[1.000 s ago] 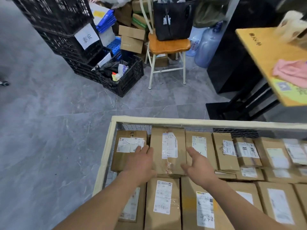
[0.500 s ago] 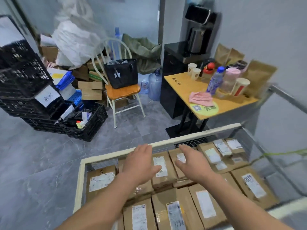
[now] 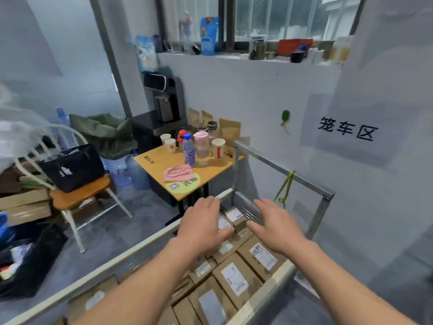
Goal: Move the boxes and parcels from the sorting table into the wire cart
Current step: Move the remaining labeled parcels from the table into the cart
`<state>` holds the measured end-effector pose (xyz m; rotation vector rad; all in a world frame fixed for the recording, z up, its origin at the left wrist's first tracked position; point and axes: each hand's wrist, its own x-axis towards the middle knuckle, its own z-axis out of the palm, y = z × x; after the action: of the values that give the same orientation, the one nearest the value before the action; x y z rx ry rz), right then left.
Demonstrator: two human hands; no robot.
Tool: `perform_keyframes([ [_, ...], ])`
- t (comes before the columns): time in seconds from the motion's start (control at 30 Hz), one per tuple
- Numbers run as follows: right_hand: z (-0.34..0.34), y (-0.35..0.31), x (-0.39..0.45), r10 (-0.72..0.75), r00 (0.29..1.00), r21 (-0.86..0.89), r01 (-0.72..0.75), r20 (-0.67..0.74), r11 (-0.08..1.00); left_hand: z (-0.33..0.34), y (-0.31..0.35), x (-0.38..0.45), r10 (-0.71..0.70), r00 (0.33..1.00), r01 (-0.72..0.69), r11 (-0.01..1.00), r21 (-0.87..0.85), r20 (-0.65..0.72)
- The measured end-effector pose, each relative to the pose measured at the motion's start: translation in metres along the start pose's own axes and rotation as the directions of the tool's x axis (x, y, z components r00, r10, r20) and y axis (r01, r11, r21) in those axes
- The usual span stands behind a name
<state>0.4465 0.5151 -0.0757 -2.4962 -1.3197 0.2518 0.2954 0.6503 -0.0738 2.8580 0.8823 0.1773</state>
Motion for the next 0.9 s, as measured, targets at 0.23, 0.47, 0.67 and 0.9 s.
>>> perform_keyframes([
  [0.23, -0.085, 0.124, -0.051, 0.196, 0.974, -0.018, -0.199, -0.110, 0.980, -0.009, 0.159, 0.048, 0.220, 0.975, -0.221, 0.975, -0.009, -0.034],
  [0.47, -0.141, 0.222, -0.107, 0.366, 0.904, -0.017, -0.379, -0.220, 0.925, -0.008, 0.280, 0.083, 0.434, 0.900, -0.435, 0.901, -0.014, -0.039],
  [0.67, -0.173, 0.283, -0.150, 0.510, 0.806, 0.022, -0.529, -0.299, 0.848, 0.002, 0.363, 0.101, 0.585, 0.810, -0.586, 0.809, -0.039, -0.026],
  [0.9, -0.202, 0.323, -0.184, 0.657, 0.654, 0.057, -0.692, -0.375, 0.720, 0.010, 0.443, 0.128, 0.735, 0.678, -0.734, 0.674, -0.090, -0.022],
])
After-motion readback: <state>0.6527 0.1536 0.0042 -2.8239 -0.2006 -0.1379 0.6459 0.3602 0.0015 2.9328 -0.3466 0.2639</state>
